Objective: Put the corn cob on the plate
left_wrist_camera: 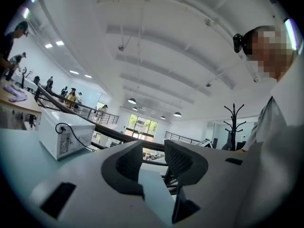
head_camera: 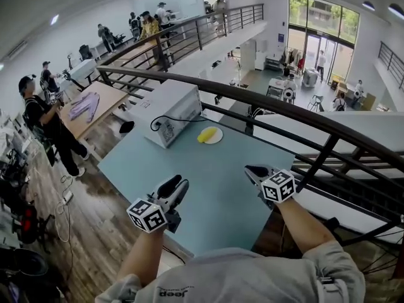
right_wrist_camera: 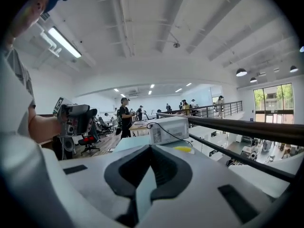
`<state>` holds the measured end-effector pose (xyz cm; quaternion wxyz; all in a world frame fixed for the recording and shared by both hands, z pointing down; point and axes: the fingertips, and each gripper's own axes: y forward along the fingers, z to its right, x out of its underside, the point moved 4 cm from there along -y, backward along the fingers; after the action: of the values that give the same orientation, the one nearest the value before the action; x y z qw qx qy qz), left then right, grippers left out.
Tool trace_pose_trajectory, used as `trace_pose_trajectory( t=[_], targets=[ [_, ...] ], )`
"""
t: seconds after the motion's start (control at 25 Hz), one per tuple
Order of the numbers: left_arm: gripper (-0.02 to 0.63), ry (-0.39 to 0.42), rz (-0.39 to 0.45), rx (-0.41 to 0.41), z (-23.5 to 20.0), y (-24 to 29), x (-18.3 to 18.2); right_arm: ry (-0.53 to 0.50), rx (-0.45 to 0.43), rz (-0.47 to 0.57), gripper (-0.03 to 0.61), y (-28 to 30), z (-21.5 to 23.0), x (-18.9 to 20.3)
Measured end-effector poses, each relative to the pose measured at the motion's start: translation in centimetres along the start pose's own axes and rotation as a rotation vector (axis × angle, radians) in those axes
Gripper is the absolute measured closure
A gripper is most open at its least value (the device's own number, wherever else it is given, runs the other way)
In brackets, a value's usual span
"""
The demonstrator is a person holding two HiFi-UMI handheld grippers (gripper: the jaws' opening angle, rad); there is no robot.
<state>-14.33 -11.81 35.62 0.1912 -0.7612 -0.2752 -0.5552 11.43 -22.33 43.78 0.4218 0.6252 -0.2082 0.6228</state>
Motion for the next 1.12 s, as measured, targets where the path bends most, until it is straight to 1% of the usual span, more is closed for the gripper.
trace_pose_trajectory(
  t=[0.08,0.2,0.28,0.4,0.56,0.68,0.84,1.12],
  targets=[
    [0.484,0.027,0.025,0.004,0.1,-1.6,-1.2,0.024,-0.007,0.004,0.561,0.3,-1.0,-0.1],
    [0.534,0.057,0.038,0.030,-0.3,-3.7,-1.7,0.013,0.008,0.004,0.561,0.2,-2.9,-0.8],
    [0.554,0.056,0.038,0.052,-0.4,-5.1,-1.5,0.006,0.022,0.006,0.561,-0.5,-4.2,-1.5],
    [0.574,0.034,0.047,0.072,-0.4,-6.8,-1.4,0.007,0.024,0.007,0.561,-1.5,-5.9,-2.4],
    [0.581,0.011,0.061,0.091,-1.0,-6.7,-1.3,0.008,0.030,0.001,0.561,-2.0,-6.7,-2.6],
    [0.581,0.019,0.049,0.110,-0.7,-5.8,-1.2,0.032,0.037,0.016,0.561,-2.4,-6.5,-2.3],
    [0.581,0.059,0.019,0.093,-0.1,-5.2,-1.0,0.087,0.042,0.035,0.561,-3.5,-5.9,-1.5],
    [0.581,0.060,-0.003,0.073,0.3,-4.9,-0.6,0.130,0.035,0.064,0.561,-4.3,-5.0,-1.3]
  ],
)
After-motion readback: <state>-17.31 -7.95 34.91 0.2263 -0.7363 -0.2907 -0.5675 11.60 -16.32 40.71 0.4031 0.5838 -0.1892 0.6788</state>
